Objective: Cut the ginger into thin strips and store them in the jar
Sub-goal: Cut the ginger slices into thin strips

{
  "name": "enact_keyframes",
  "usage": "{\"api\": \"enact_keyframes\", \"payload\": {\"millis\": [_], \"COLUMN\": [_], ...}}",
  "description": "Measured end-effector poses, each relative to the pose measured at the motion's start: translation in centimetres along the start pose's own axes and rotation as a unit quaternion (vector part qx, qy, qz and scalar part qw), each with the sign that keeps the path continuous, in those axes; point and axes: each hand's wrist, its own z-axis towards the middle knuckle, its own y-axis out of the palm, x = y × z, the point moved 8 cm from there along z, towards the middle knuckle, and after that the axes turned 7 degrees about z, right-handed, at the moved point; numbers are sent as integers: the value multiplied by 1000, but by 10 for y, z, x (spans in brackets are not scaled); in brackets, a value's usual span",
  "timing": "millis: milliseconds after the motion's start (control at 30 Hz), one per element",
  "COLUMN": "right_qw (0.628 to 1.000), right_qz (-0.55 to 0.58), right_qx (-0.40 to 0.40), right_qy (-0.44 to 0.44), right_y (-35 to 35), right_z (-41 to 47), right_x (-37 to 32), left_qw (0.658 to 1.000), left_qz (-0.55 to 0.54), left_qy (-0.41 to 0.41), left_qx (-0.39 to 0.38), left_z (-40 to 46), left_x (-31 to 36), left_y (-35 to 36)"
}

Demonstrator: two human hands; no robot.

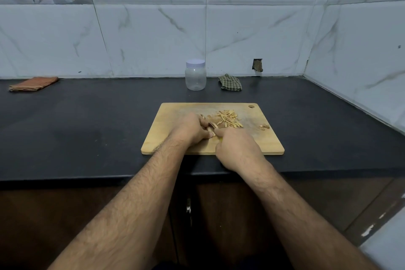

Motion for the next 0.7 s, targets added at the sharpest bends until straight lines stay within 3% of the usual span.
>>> {"api": "enact_keyframes", "payload": {"millis": [700], "right_qw": [998], "right_qz": [-52], "right_qx": [-23], "right_qy": [7], "right_y": [8], "right_z": [-36], "right_x": [16], "left_qw": [1000], "left_qz": [16], "left_qy": [-1], "left_qx": [-13], "left_z": [1], "left_x": [2], "left_y": [-1]}}
